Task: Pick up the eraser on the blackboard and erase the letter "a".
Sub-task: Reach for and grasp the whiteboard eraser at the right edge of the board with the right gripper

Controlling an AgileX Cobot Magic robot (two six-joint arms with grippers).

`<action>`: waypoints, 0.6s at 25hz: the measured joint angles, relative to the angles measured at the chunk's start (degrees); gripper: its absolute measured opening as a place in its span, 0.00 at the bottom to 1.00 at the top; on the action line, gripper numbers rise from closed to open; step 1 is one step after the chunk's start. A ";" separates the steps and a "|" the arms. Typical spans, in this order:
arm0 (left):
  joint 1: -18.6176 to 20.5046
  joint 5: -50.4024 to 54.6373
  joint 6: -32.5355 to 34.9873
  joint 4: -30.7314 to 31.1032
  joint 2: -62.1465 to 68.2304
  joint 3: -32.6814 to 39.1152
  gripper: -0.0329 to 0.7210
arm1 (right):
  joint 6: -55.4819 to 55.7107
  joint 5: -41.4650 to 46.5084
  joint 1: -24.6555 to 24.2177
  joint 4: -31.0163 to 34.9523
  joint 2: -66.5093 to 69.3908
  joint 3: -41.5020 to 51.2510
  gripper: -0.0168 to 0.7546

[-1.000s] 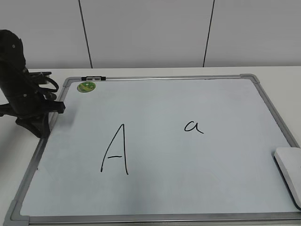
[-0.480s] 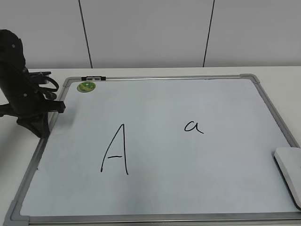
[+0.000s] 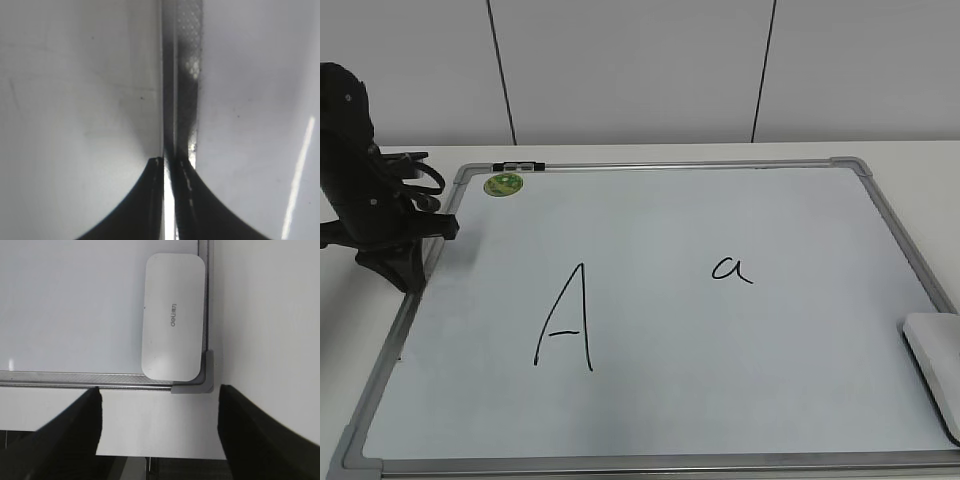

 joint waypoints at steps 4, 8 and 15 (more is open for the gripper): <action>0.00 0.10 -0.05 -0.08 0.00 0.00 0.08 | 0.00 1.61 0.00 0.00 10.23 -5.89 0.72; 0.00 0.10 -0.05 -0.12 0.00 0.00 0.08 | 0.00 3.42 0.00 -0.15 18.45 -9.92 0.79; 0.00 0.10 -0.05 -0.22 0.00 0.00 0.08 | 0.12 2.03 0.00 -1.00 27.44 -10.79 0.89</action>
